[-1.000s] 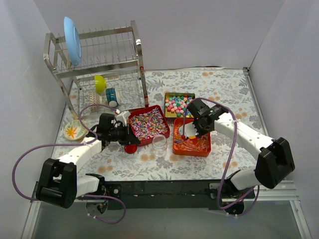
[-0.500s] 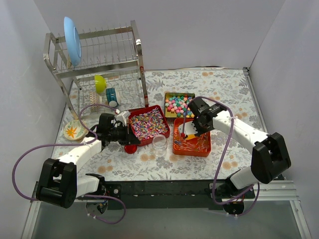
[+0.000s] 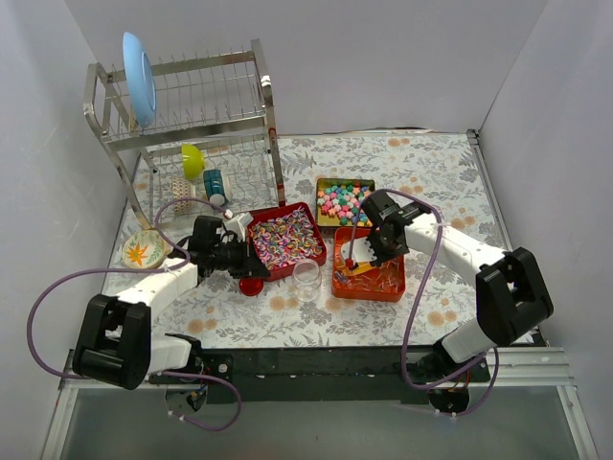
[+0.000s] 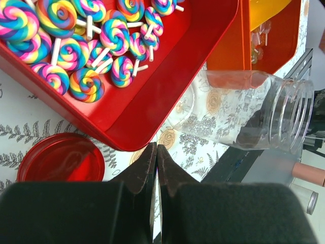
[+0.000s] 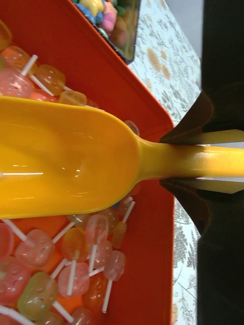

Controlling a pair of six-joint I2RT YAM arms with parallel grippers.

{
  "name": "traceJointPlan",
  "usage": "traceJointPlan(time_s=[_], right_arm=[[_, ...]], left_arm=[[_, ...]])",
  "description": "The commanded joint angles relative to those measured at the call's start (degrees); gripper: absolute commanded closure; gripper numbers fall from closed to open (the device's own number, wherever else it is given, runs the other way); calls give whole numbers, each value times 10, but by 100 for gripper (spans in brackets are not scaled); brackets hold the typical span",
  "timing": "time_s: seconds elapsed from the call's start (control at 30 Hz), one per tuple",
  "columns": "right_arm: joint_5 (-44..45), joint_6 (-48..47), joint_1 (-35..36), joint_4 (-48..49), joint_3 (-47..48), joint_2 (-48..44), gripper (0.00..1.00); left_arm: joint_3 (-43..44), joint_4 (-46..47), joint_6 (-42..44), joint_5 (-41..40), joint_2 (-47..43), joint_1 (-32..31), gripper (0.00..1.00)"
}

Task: Pack the candies
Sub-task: Scoop the fake candies from the storage box.

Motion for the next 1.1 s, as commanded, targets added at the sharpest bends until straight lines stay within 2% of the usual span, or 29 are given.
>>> traceJointPlan(time_s=[0.0, 0.13, 0.37, 0.67, 0.83, 0.93, 1.07], right_arm=[[-81, -604, 0, -13, 21, 25, 99], [-123, -606, -1, -61, 58, 40, 99], [-163, -635, -1, -68, 19, 16, 99], [-175, -646, -22, -164, 46, -10, 99], [-169, -685, -21, -152, 10, -35, 99], [-161, -695, -8, -103, -36, -56, 99], [-185, -647, 6, -110, -16, -33, 99]], left_arm=[[31, -1, 12, 0, 13, 2, 100], [46, 2, 16, -3, 28, 2, 100], [81, -17, 34, -16, 43, 13, 100], [88, -25, 42, -12, 43, 26, 100], [90, -12, 39, -13, 43, 32, 100], [93, -13, 40, -15, 43, 36, 100], [100, -19, 50, -22, 44, 37, 100]])
